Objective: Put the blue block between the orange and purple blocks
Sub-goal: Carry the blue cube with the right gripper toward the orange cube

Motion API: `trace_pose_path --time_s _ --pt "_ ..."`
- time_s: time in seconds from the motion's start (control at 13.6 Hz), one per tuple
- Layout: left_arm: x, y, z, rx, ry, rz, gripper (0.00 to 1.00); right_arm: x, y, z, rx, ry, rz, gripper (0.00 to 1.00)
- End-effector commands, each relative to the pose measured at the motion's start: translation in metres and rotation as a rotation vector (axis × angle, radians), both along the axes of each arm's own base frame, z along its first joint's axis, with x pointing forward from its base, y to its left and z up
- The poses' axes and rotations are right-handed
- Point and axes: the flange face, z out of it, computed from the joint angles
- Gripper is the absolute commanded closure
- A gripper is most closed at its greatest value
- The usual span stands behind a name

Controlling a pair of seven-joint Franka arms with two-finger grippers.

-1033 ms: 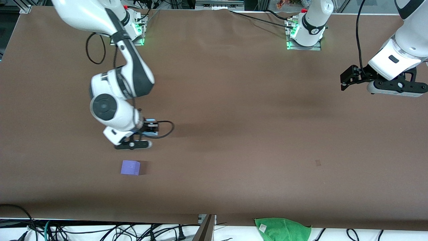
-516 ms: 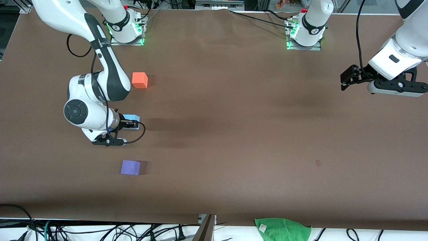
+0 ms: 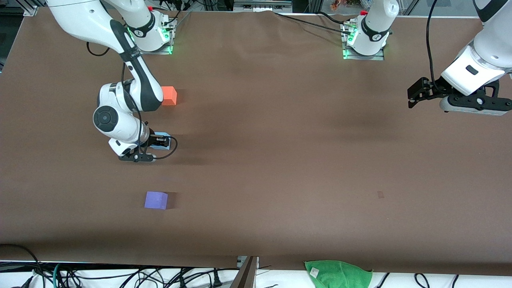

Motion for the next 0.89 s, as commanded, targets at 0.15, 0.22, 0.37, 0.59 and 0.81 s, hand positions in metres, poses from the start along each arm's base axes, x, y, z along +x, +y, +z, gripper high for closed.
trace_pose_path --time_s 0.15,0.22,0.37,0.59,0.81 --pt "0.004 -0.001 0.007 -0.016 0.013 -0.001 0.0 -0.021 -0.005 -0.005 0.017 -0.038 0.01 0.65" --pt "0.003 -0.001 0.007 -0.006 0.016 -0.006 0.0 -0.021 -0.005 -0.006 0.018 -0.035 0.009 0.36" --pt "0.003 -0.001 0.007 -0.006 0.018 -0.006 0.0 -0.01 -0.003 0.005 0.021 -0.049 0.018 0.0" --pt "0.003 0.0 0.007 -0.007 0.02 -0.006 0.0 0.017 0.005 0.045 0.024 0.0 0.022 0.0" --pt "0.001 0.001 0.005 -0.014 0.036 -0.002 0.0 0.039 0.007 0.096 0.028 0.008 0.06 0.0"
